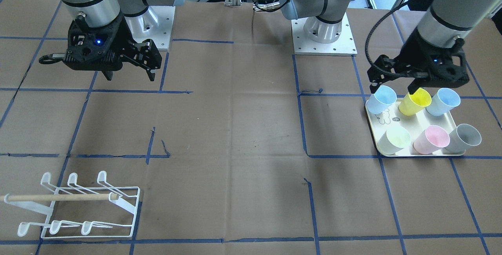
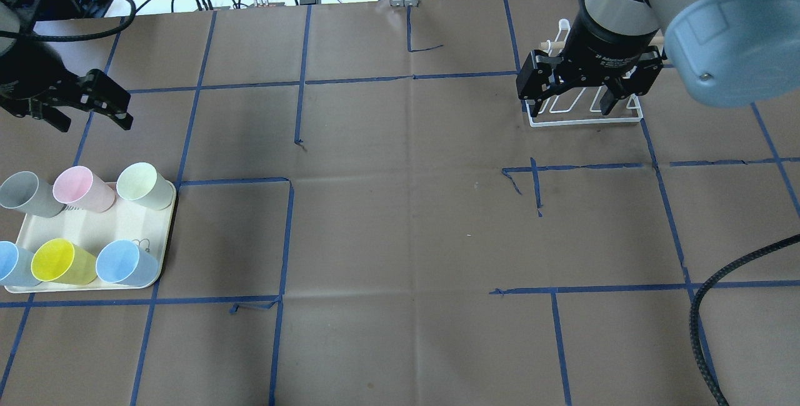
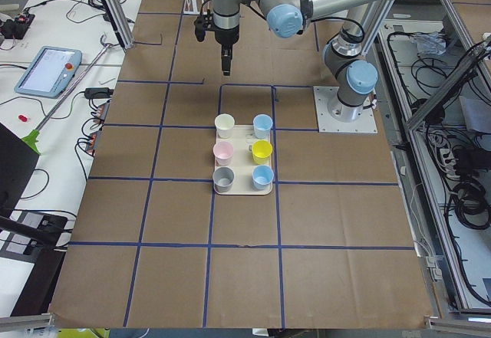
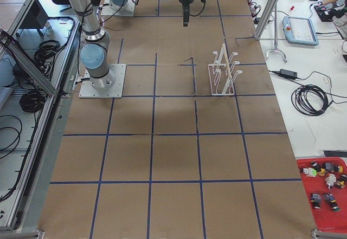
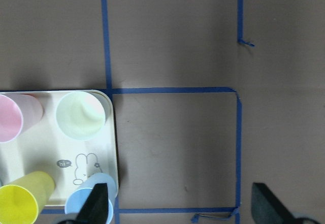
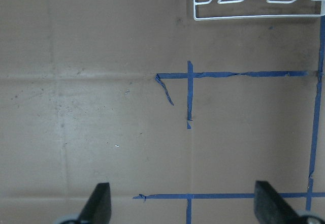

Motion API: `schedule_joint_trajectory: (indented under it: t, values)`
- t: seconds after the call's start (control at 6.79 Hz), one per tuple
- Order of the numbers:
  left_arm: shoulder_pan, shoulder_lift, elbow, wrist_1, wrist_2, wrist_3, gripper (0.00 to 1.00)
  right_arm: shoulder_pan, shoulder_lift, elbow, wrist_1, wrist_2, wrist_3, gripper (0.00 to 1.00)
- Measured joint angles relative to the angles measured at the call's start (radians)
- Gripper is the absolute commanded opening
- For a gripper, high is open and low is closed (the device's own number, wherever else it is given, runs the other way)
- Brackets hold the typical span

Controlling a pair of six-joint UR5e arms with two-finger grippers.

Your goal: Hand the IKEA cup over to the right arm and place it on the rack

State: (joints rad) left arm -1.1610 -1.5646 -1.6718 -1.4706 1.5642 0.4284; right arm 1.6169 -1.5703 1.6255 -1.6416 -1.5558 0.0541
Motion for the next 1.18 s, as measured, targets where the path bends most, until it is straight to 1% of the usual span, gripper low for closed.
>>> schedule_joint_trajectory:
  t: [0.29,0.59,0.88,1.18]
  values:
    - [0.038,-0.023,-0.032,0.019,-0.003,0.032,1.0,0.0,0.001,0.001,0.0,-0.001,-0.007,1.0]
    - [0.041,-0.068,-0.071,0.097,-0.008,0.03,0.97,0.0,0.004,0.002,0.001,0.0,-0.004,1.0]
    - [0.04,-0.112,-0.156,0.262,-0.006,0.029,0.99,-0.001,0.005,0.002,0.0,0.0,0.0,1.0]
    - [0.041,-0.132,-0.289,0.453,-0.004,0.022,0.99,-0.001,0.006,0.003,0.001,0.001,0.0,1.0]
